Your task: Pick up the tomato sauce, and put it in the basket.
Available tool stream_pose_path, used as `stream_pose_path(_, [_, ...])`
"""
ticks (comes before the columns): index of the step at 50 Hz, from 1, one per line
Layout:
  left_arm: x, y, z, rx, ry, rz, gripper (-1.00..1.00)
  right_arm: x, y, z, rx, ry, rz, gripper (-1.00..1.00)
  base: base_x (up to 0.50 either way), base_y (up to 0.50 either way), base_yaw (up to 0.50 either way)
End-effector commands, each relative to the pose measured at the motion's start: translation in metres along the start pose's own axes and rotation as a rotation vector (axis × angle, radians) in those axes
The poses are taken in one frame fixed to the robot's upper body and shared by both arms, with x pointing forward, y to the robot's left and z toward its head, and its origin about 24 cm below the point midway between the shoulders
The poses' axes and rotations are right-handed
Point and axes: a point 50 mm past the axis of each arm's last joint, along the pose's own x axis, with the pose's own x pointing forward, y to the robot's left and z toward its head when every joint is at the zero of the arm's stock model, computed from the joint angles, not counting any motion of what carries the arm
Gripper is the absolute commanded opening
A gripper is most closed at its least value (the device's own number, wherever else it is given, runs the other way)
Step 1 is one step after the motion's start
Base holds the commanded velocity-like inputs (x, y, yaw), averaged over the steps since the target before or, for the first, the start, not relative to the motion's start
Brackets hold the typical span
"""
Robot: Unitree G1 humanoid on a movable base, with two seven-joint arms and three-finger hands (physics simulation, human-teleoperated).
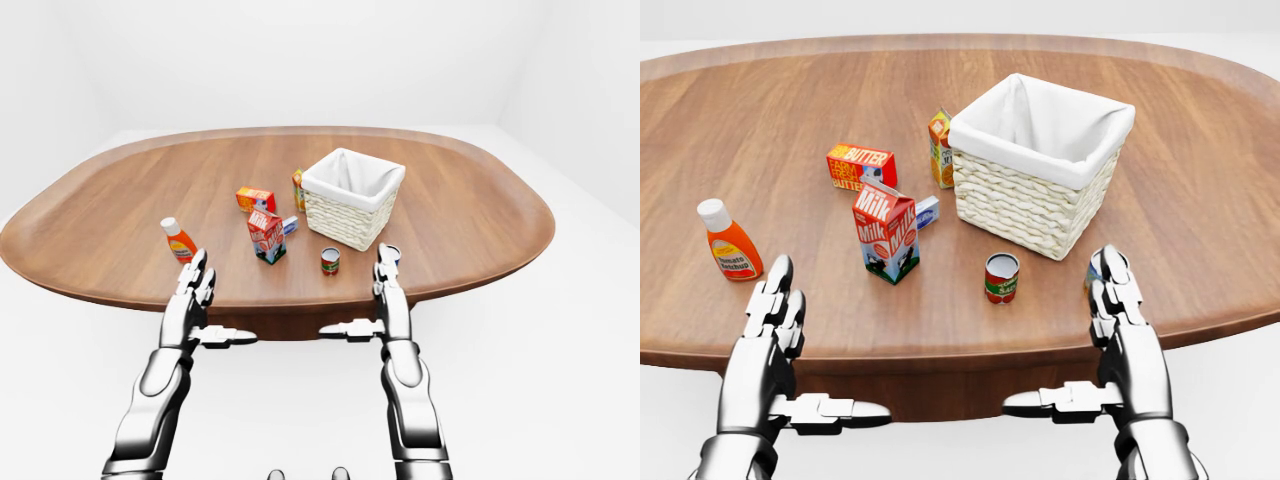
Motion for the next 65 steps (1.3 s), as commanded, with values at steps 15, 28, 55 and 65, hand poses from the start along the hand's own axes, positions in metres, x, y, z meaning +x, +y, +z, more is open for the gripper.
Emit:
stream_pose_path(15, [-0.006, 0.001, 0.022, 0.023, -0.072, -0.017, 1.0, -0.001, -0.004, 0.016, 0.003, -0.051, -0.008, 1.0, 0.0, 0.0, 0.0])
stream_pose_path(28, [-0.008, 0.004, 0.038, 0.029, -0.139, -0.016, 1.0, -0.003, -0.005, 0.023, 0.012, -0.081, -0.003, 1.0, 0.0, 0.0, 0.0])
stream_pose_path(55, [-0.008, 0.003, 0.037, 0.034, -0.134, -0.018, 1.0, -0.005, -0.003, 0.017, 0.035, -0.058, 0.021, 1.0, 0.35, 0.0, 0.0])
stream_pose_path(65, [-0.009, 0.003, 0.036, 0.035, -0.132, -0.019, 1.0, -0.005, -0.002, 0.017, 0.036, -0.058, 0.039, 1.0, 0.0, -0.33, 0.0])
